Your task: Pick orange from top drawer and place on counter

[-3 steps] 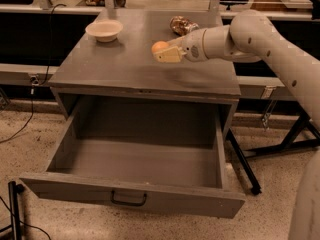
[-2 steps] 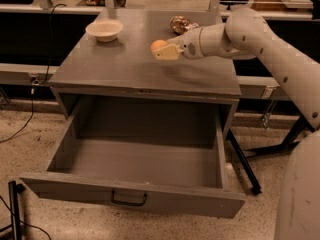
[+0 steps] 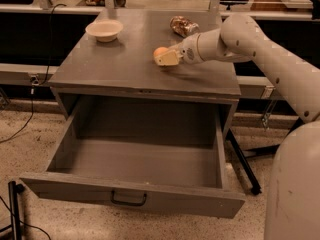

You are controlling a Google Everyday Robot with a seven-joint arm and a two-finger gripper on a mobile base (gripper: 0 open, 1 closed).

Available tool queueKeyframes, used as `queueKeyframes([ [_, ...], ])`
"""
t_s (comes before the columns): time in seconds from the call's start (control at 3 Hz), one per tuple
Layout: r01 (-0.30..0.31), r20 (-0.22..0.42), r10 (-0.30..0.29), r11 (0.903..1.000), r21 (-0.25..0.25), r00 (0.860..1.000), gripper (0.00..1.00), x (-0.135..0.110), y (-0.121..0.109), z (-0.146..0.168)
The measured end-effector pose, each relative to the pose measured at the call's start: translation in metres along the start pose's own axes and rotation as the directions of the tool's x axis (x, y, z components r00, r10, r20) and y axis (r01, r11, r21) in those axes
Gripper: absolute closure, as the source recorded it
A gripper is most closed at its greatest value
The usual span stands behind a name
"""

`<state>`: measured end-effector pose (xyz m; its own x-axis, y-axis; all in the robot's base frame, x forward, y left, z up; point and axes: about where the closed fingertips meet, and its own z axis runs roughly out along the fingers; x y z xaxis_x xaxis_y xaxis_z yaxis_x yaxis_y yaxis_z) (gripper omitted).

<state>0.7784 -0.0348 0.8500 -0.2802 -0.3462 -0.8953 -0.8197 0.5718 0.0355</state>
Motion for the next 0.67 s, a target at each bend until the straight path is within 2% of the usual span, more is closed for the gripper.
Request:
queueKeyframes([
  [0.33,0.017,-0.033,-0.016,0.9996,0.024,0.999,0.81,0.0080,-0.0030,0.0036],
  [0.67,0.016,-0.034,-0.015,0.9997,0.019,0.999,0.57,0.0084,-0.0012,0.0066],
])
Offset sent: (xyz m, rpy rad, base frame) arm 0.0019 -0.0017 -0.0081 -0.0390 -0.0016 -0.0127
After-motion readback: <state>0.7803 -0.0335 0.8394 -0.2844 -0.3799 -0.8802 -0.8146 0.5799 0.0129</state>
